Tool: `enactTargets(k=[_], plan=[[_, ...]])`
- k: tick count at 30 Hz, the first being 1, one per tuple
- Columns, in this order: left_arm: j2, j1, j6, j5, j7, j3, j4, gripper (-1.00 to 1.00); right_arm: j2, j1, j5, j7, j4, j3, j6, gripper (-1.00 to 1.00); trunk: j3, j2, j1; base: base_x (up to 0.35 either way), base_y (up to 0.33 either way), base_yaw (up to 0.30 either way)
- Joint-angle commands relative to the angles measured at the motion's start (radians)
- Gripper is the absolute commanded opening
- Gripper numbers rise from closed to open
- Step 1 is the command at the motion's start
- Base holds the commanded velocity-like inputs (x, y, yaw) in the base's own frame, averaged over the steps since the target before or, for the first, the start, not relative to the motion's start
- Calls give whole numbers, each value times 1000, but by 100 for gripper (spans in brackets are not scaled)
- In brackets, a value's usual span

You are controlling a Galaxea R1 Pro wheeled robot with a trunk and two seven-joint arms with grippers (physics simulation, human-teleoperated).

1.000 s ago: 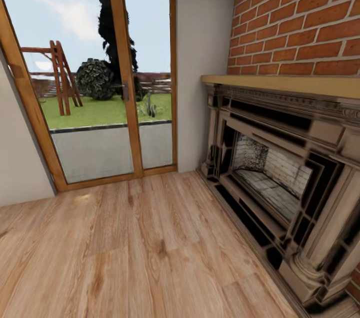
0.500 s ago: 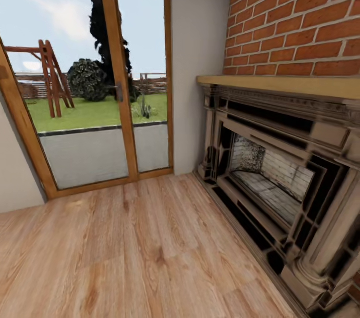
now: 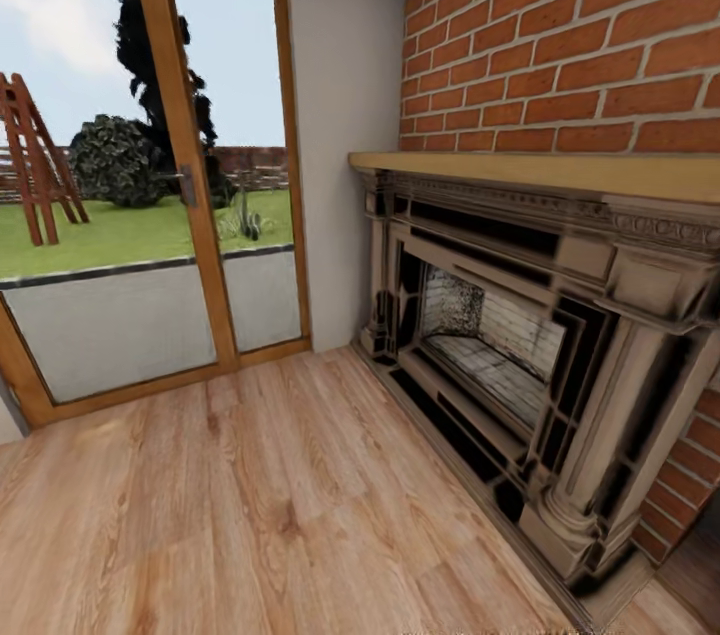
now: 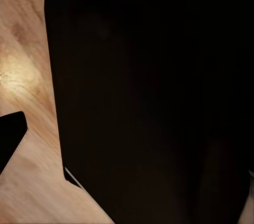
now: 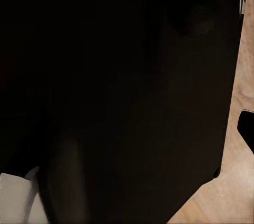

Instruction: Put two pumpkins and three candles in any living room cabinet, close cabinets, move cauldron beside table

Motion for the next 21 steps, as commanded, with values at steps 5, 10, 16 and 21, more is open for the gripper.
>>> enactTargets(k=[5,10,16,21], plan=[[2,0,0,-4,1,-6,0,100,0,0,-2,1,0,-1,0,100,-1,0,0,-1,0,-291],[5,0,1,-7,1,-7,0,100,2,0,-2,1,0,-1,0,100,-1,0,0,0,0,-294],[6,0,1,-7,1,-8,0,100,2,0,-2,1,0,-3,0,100,-1,0,0,0,0,-295],[6,0,1,-7,1,-10,0,100,2,0,-2,1,0,-2,0,100,-1,0,0,0,0,-295]])
